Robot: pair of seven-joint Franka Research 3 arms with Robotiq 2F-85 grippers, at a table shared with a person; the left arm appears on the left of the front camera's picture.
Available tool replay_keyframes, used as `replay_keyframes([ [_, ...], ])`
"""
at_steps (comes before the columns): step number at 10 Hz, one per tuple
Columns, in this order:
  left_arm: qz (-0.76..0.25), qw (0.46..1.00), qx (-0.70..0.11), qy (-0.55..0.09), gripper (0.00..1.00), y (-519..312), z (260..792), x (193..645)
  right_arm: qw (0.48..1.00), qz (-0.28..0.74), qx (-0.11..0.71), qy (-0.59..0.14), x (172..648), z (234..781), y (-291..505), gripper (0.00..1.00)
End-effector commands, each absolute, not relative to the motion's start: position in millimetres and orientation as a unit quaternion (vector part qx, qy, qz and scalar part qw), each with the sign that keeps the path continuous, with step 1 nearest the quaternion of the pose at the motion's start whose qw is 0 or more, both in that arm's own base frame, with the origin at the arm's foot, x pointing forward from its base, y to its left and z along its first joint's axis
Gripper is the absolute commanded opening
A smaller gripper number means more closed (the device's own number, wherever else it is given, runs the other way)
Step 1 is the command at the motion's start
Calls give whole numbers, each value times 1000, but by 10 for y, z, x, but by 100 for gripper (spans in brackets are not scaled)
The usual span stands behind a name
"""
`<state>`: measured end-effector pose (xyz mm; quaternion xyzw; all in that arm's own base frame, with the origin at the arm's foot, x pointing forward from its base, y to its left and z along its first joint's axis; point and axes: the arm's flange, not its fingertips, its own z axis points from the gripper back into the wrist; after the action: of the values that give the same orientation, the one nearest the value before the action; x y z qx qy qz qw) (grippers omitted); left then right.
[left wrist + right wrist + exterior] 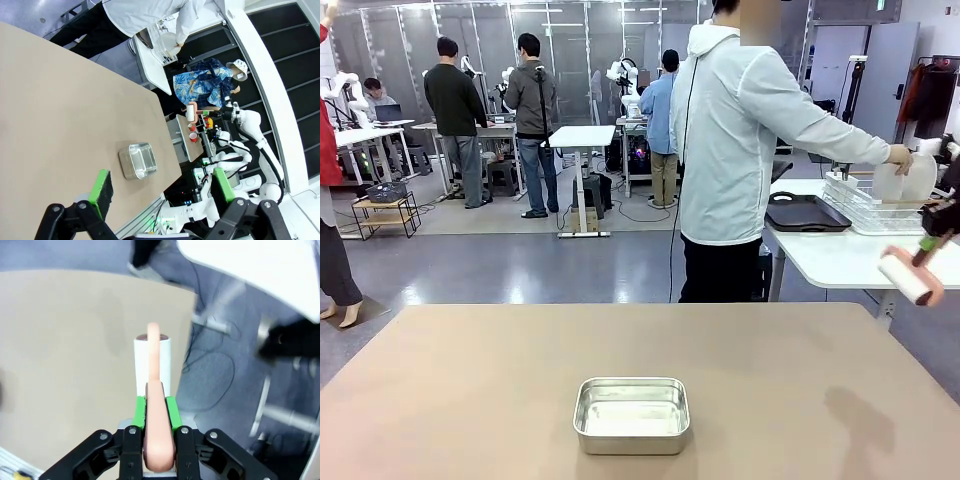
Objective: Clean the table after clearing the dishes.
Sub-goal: Place the Lint Roller back on top of the Airtight Container.
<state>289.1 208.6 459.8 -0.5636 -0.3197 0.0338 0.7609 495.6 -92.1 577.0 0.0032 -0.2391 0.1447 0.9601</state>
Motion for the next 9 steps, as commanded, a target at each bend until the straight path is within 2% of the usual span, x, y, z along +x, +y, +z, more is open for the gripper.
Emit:
replay_keyframes([
  [1,36,757,-569,-320,100,2100,4623,2875,919,277,-7,-282,4846,6009,-438,20],
  [3,36,757,-569,-320,100,2100,4623,2875,877,391,1,-280,4747,6245,137,20],
  [5,36,757,-569,-320,100,2100,4623,2875,813,523,17,-256,4580,6402,937,20],
  [7,36,757,-569,-320,100,2100,4623,2875,748,627,18,-215,4326,6303,1755,20],
  [9,36,757,-569,-320,100,2100,4623,2875,718,676,28,-161,4157,6016,2283,20],
])
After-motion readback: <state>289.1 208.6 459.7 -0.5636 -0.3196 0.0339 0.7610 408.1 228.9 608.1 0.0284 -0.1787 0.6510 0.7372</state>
